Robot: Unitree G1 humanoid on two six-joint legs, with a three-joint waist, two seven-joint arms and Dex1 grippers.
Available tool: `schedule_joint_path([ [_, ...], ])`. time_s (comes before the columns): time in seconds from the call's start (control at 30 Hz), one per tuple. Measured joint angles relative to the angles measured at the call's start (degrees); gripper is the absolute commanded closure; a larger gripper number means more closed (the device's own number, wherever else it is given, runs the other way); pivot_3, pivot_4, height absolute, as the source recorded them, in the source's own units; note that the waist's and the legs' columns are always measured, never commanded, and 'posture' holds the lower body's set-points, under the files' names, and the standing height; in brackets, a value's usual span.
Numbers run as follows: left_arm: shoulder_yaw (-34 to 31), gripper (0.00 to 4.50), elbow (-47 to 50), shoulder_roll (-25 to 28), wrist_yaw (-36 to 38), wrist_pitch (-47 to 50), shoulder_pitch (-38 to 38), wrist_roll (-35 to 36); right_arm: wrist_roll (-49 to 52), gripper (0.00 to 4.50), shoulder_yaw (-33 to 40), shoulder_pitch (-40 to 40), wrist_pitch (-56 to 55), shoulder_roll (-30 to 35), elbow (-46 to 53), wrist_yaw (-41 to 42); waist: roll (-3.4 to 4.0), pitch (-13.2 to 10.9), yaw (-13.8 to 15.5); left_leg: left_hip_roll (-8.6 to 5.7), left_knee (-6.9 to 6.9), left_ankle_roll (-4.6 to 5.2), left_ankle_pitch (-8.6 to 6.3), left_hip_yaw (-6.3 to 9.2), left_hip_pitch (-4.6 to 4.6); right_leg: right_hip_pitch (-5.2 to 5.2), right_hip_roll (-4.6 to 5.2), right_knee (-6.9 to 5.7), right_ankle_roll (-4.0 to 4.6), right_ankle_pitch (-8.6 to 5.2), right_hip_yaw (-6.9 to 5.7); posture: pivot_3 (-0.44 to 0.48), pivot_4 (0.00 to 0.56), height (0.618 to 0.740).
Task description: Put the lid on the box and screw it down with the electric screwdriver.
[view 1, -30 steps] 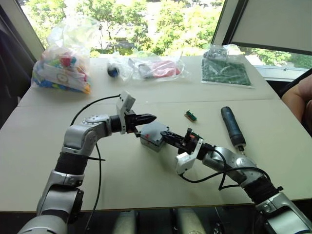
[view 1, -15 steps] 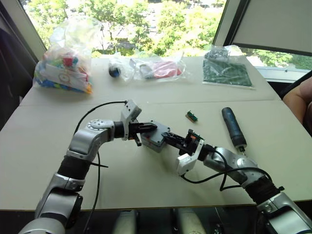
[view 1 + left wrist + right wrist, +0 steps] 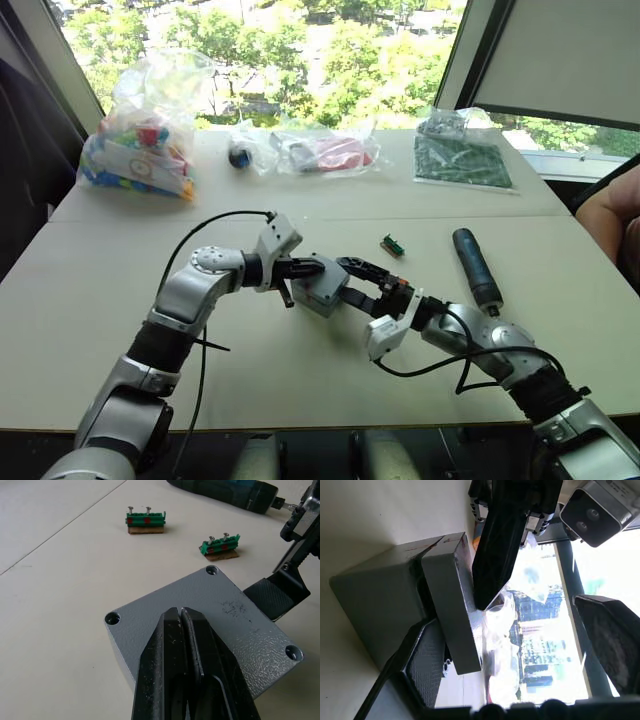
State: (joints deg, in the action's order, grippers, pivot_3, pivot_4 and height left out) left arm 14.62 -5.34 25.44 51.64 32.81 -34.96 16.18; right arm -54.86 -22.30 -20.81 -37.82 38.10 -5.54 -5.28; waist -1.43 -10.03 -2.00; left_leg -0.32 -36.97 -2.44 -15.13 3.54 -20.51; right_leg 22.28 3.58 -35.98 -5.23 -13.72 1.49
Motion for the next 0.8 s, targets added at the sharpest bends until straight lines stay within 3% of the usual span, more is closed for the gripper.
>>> schedule_joint_path([
  [0.27, 0.5, 4.47, 0.0, -1.5, -1.6, -2.4, 0.9, -2.2, 1.6, 0.01, 1.3, 2.1, -0.4, 3.6, 2.9, 1.2, 0.05, 0.1, 1.5, -0.05, 0.00, 0.01, -0.01, 0.00, -0.06, -0.02, 0.08, 0.08, -0.23, -0.16, 0.00, 0.000, 0.150, 0.740],
  [0.67, 0.5, 4.47, -0.3, -3.1, -3.4, -4.3, 1.4, -5.7, 6.2, 0.01, 2.2, 3.2, -5.8, 7.2, 3.7, 5.1, 0.20, 0.2, 1.1, -0.06, 0.04, 0.04, -0.03, 0.04, 0.03, -0.20, 0.08, 0.33, -0.28, -0.18, 0.01, 0.000, 0.150, 0.740],
  [0.8, -2.5, 4.47, 0.4, -5.5, -3.4, -2.4, 2.7, -2.7, 9.2, 0.01, 3.6, 2.2, -5.9, 7.3, 3.7, 6.8, 0.20, 0.2, 1.2, -0.06, 0.07, 0.05, -0.04, 0.07, -0.10, -0.17, 0.09, 0.46, -0.27, -0.17, -0.01, 0.000, 0.150, 0.740],
])
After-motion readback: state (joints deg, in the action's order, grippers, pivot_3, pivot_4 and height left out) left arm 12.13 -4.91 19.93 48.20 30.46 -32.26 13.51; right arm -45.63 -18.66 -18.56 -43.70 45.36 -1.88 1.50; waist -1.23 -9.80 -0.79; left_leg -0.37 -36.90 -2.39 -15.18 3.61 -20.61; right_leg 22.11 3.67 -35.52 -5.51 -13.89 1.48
